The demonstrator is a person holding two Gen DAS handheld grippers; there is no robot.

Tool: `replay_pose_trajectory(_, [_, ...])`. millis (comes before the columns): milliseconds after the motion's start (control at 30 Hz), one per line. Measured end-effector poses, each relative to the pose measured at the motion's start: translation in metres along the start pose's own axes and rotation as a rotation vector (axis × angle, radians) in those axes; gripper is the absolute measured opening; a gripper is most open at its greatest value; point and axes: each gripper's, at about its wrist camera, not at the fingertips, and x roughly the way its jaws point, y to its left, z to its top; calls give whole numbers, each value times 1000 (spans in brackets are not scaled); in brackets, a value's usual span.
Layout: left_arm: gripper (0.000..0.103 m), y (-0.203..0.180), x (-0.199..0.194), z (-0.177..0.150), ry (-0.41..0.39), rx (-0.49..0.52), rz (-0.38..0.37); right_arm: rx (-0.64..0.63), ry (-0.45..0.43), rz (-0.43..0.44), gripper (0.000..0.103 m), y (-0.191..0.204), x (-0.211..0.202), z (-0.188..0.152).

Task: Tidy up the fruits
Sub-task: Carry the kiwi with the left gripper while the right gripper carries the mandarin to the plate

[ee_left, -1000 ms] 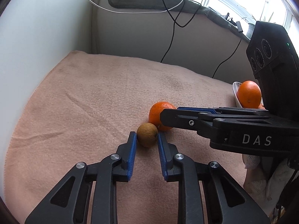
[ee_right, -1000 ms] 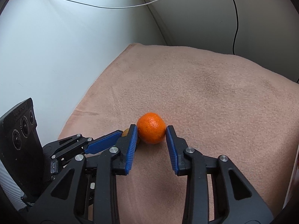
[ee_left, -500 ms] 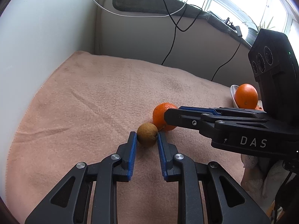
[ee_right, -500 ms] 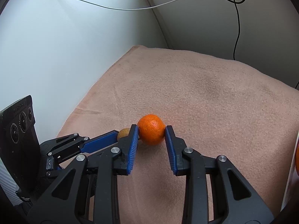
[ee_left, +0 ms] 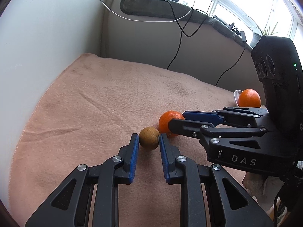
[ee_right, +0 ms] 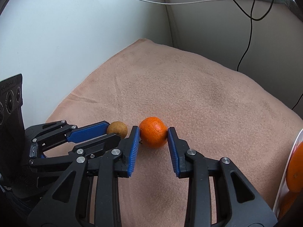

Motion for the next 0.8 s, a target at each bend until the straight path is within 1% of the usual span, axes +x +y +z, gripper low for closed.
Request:
replay_pose_trajectory(67, [20, 2, -2, 0, -4, -2, 3, -31, 20, -30, 37, 4, 3, 0])
replay_pose_trajectory(200, [20, 4, -6, 0, -12, -10, 6, -39, 29, -37, 36, 5, 7, -2])
replay_pose_trajectory(400, [20, 3, -15, -3, -23, -5, 4, -28, 5, -36, 35, 4, 1, -5])
replay_pose_trajectory(667, [20, -8, -23, -5, -40, 8, -6, -18, -62, -51, 34, -1, -33, -13])
replay_pose_trajectory(800, [20, -17, -30, -5, -52, 23, -18, -3, -105, -62, 34, -8, -57, -19])
